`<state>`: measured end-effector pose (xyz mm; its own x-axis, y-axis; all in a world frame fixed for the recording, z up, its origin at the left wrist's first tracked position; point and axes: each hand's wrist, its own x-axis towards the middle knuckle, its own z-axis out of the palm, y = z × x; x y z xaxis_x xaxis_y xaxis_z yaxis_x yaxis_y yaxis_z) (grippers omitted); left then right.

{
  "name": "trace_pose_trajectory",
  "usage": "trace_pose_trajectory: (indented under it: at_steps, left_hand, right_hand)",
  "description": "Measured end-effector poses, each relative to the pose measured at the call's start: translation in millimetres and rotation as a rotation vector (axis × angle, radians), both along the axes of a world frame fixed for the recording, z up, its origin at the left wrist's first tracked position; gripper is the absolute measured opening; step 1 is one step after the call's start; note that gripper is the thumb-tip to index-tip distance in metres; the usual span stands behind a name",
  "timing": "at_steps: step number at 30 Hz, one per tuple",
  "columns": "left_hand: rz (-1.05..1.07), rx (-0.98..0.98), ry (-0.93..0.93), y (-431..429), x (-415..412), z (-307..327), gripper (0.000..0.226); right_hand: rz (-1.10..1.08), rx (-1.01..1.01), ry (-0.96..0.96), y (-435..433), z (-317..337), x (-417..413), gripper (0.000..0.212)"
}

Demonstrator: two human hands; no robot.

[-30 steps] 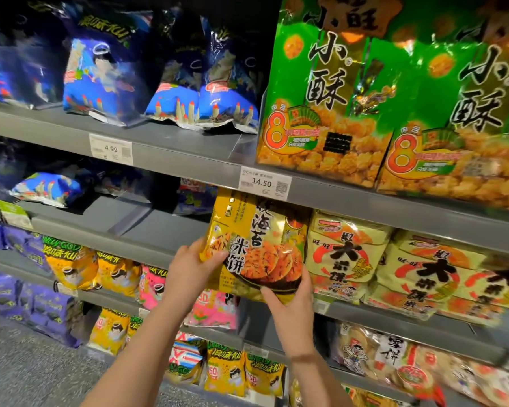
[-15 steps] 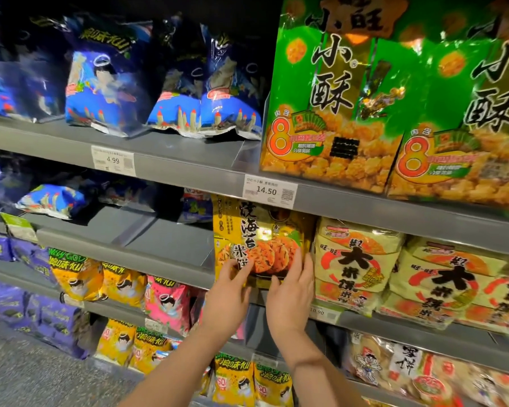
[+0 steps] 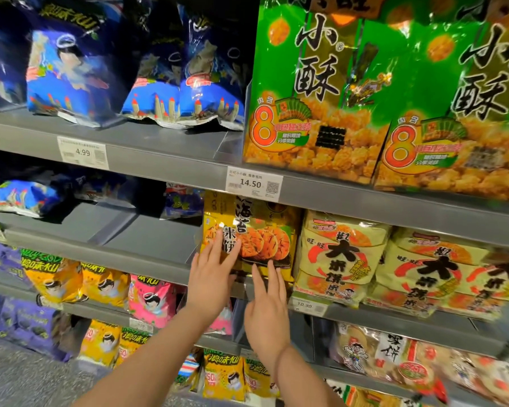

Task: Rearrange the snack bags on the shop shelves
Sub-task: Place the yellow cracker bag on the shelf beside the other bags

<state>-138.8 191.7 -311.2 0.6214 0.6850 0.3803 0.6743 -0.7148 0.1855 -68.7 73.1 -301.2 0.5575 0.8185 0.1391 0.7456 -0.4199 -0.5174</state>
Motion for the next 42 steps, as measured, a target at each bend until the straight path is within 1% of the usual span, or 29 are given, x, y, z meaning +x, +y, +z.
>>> trace_pose_trajectory:
  at_steps: [3,8,10,12,15,17,19,22,24,26,28,29,32,33,37,39,42]
  left_hand:
    - [-0.025,-0.025,0.0,6.6,3.9,6.2,0.079]
    - [-0.027,-0.025,0.022,4.3,-1.2,1.0,0.082]
    - [-0.041,0.012,-0.049,1.9,-3.1,5.8,0.081]
    - [-0.069,0.058,-0.155,2.8,-3.7,16.8,0.08]
    - [-0.042,0.158,-0.169,15.9,5.6,41.1,0.083]
    - [-0.053,0.192,-0.098,24.0,17.3,53.6,0.081]
    - [-0.077,0.207,-0.044,25.9,25.9,56.2,0.076]
    - [-0.084,0.19,-0.035,24.1,32.2,47.3,0.076]
    - [-0.053,0.179,-0.011,25.0,37.9,42.8,0.074]
    - [-0.023,0.163,0.009,29.3,43.7,44.3,0.069]
    - [-0.013,0.097,0.025,33.8,48.2,48.8,0.063]
    - [-0.011,0.071,0.034,35.6,49.3,48.2,0.063]
    - [0.007,0.085,0.021,31.3,47.1,44.3,0.067]
    - [0.032,0.071,0.006,26.8,46.2,43.0,0.069]
    - [0.133,-0.131,-0.082,-2.9,45.1,34.3,0.078]
    - [0.136,-0.203,-0.14,-23.2,44.3,29.5,0.08]
    - [0.069,-0.262,-0.284,-51.8,48.3,22.0,0.074]
  right_hand:
    - [0.002,-0.017,0.028,9.2,9.2,3.1,0.069]
    - [-0.003,-0.061,0.087,9.1,10.7,4.9,0.067]
    - [-0.044,-0.008,0.044,3.9,12.9,5.5,0.064]
    - [-0.091,0.106,-0.029,3.1,23.5,9.0,0.061]
    - [-0.101,0.214,-0.108,16.3,43.5,20.9,0.063]
    - [-0.086,0.194,-0.127,26.7,49.8,28.4,0.064]
    - [-0.077,0.113,-0.129,31.4,46.6,32.0,0.068]
    - [-0.068,0.018,-0.164,31.5,33.4,33.7,0.078]
    - [-0.066,-0.013,-0.138,34.6,29.2,38.0,0.088]
    - [-0.058,-0.036,-0.085,40.3,30.2,44.4,0.094]
    - [-0.054,-0.04,-0.06,45.0,32.6,49.6,0.095]
    - [-0.054,-0.039,-0.057,46.3,32.6,51.0,0.095]
    - [-0.053,-0.033,-0.05,43.2,33.3,47.8,0.097]
    - [-0.053,-0.025,-0.043,41.1,33.4,44.5,0.097]
    - [-0.06,0.05,0.003,26.7,27.0,29.8,0.086]
    - [-0.086,0.115,0.11,16.8,23.5,25.8,0.071]
    - [-0.15,0.238,0.236,-6.6,26.2,29.2,0.049]
